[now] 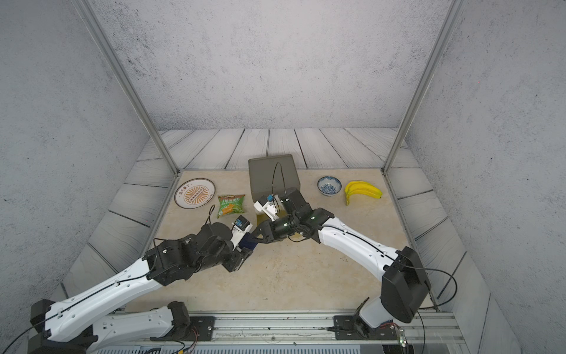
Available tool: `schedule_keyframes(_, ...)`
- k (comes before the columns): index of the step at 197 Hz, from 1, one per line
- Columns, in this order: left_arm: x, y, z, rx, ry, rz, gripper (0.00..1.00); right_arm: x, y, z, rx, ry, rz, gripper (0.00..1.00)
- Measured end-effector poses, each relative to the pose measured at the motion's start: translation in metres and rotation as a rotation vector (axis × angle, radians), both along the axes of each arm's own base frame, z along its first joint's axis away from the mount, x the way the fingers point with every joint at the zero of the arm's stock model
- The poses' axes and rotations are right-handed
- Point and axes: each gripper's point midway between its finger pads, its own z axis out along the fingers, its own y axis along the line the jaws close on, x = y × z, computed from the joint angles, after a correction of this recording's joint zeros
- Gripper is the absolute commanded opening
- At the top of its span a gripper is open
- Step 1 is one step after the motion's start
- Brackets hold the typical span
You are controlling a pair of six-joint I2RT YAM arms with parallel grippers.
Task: Place the brooch boxes into the drawer by color
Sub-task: Place the brooch box in the drawer.
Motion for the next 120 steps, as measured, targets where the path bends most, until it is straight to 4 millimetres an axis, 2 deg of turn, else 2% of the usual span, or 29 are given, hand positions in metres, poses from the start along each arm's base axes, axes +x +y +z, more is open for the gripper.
schedule_keyframes(19, 0.0, 0.0, 0.0, 0.0, 0.0, 0.0, 0.67, 0.0, 0.0, 0.0, -0.001, 0.001, 0.0, 0.05)
schedule_keyframes(35, 0.001, 0.001, 0.0, 0.001, -0.003, 0.006, 0.84, 0.001, 0.0, -0.001, -0.004, 0.006, -0.008, 0.03)
schedule_keyframes(42, 0.002, 0.002, 0.0, 0.003, -0.005, 0.012, 0.99, 0.002, 0.0, -0.001, -0.008, 0.008, -0.014, 0.02)
schedule_keyframes(64, 0.006, 0.006, 0.0, 0.01, -0.013, 0.037, 0.98, 0.011, -0.004, -0.004, -0.027, -0.001, -0.059, 0.0)
schedule_keyframes(82, 0.014, 0.018, 0.003, 0.026, -0.015, 0.096, 0.98, 0.035, -0.018, -0.007, -0.059, -0.031, -0.168, 0.0)
schedule_keyframes(102, 0.031, 0.043, 0.016, 0.013, -0.019, 0.209, 0.98, 0.061, -0.044, -0.015, -0.117, -0.09, -0.323, 0.0)
schedule_keyframes(120, 0.048, 0.076, 0.026, -0.042, -0.016, 0.346, 0.98, 0.078, -0.063, -0.028, -0.169, -0.128, -0.429, 0.0)
